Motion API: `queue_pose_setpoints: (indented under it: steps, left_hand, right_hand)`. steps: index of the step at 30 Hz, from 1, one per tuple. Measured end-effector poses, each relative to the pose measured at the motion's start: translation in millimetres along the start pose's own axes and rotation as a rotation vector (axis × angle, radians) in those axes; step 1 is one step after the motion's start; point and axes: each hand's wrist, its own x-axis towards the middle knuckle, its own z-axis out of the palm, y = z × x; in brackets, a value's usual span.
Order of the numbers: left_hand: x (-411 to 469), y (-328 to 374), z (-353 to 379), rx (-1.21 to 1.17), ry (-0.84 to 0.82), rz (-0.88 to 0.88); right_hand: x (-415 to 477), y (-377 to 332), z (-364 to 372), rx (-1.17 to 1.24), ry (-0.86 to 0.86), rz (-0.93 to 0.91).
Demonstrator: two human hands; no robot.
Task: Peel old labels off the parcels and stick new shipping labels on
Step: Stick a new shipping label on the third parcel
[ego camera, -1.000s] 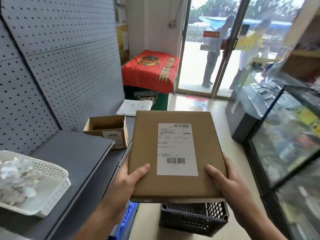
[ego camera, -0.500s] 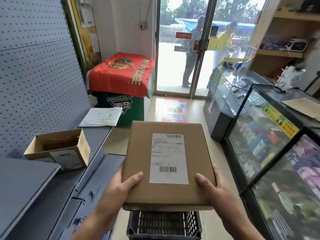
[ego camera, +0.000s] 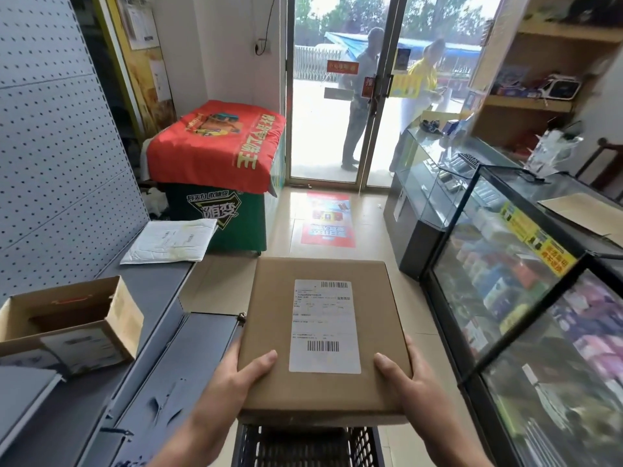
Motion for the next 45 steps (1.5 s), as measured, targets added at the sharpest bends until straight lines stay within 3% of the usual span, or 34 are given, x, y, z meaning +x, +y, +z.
queue_pose_setpoints:
  steps: [12, 28, 45]
  left_hand:
    - [81.5, -54.7, -29.0, 0.033, -0.082, -0.122]
    - [181.5, -174.0, -55.7, 0.258, -0.019, -0.314]
    - [257.4, -274.3, -63.5, 0.356, 0.008, -0.473]
  right_hand:
    - [56.8, 46.9, 27.4, -0.034, 0.019, 0.152]
    - [174.6, 180.7, 52.3, -0.172, -0.25, 0.34]
    - [237.2, 291.6, 71.3, -0.273, -0.29, 0.51]
